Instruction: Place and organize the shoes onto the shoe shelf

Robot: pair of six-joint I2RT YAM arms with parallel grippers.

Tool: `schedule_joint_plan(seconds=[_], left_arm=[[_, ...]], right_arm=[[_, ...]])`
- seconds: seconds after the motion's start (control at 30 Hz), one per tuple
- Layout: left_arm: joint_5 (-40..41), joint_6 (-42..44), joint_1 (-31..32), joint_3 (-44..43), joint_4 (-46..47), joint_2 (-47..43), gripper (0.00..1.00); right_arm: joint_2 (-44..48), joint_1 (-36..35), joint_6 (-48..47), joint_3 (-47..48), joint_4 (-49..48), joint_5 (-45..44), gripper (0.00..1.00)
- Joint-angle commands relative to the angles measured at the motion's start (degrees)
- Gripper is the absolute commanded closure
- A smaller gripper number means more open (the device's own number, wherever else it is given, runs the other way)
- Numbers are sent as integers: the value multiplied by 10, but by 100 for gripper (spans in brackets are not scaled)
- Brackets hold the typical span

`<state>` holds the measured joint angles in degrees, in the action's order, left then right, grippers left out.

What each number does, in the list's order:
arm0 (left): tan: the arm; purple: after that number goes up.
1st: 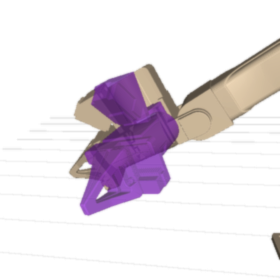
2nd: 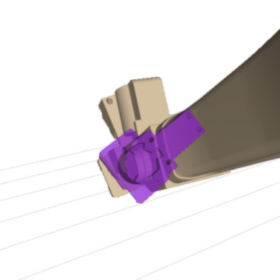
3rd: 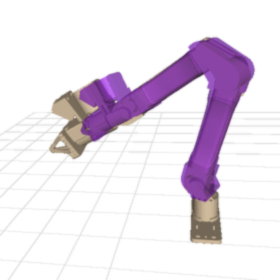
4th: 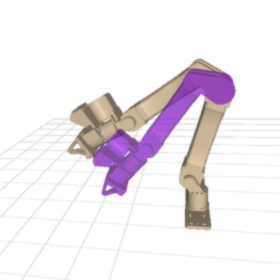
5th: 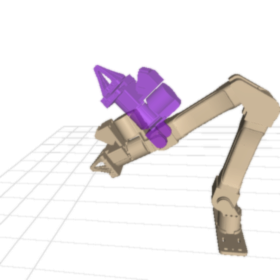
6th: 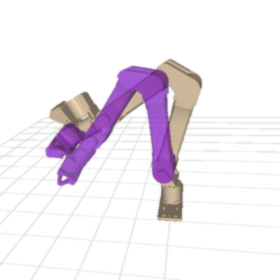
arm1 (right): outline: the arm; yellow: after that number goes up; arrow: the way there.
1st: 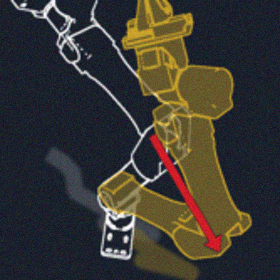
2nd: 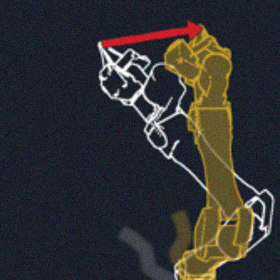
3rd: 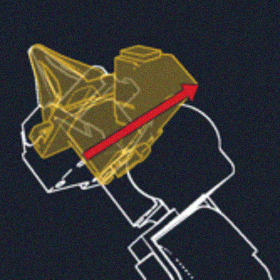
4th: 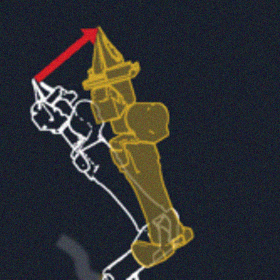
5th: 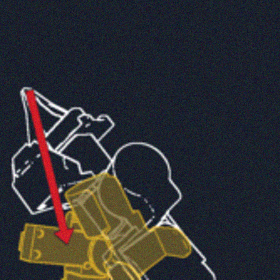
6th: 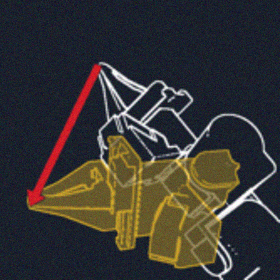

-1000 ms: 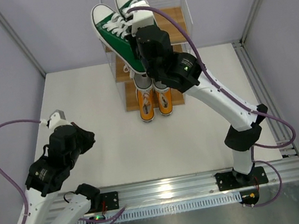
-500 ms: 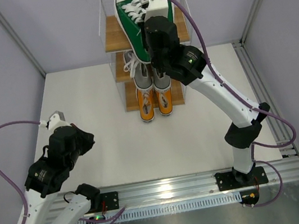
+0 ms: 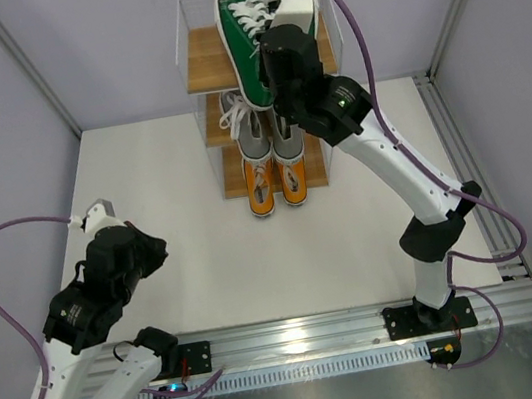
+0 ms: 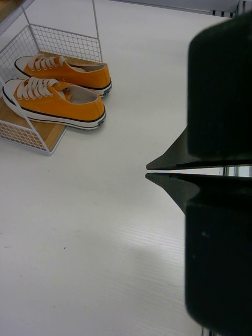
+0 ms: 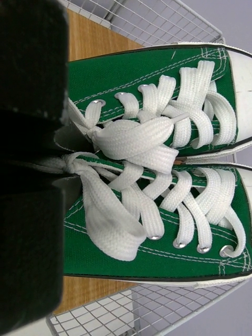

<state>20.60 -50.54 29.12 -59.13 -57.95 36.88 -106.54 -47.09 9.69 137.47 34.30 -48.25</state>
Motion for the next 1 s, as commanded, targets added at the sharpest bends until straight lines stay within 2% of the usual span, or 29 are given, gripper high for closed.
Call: schedule_joint_plan(seconds=[0.0,0.43,0.47,0.53,0.6,0.63,0.7,0.73,0.83,0.87,0.97], left_arm=[[15,6,-1,-19,-4,-4,99],[24,11,-1,-26,-11,-5,100],[24,10,-1,-27,-10,-6,100],[25,10,-1,-28,-10,-5,100],[25,10,-1,-30,-11,-4,100],[24,10,-1,-32,-10,-3,100],[24,10,-1,-35,-9,-1,100],[24,10,-1,-37,-10,-1,99],[24,11,-1,-42,-10,1,100],[25,11,-1,-44,-12,1,100],[23,13,-1,-56,-13,6,99]], right_arm=[[13,7,34,39,-96,3,96],[1,39,69,15,-100,63,95],[2,39,69,11,-104,65,86],[3,42,70,10,-107,69,80],[2,45,68,10,-113,77,71],[3,46,68,10,-114,78,58],[5,47,67,10,-119,80,48],[7,47,63,9,-122,84,37],[14,47,59,8,-135,97,25],[21,46,54,8,-142,100,18],[41,47,46,8,-157,114,11]])
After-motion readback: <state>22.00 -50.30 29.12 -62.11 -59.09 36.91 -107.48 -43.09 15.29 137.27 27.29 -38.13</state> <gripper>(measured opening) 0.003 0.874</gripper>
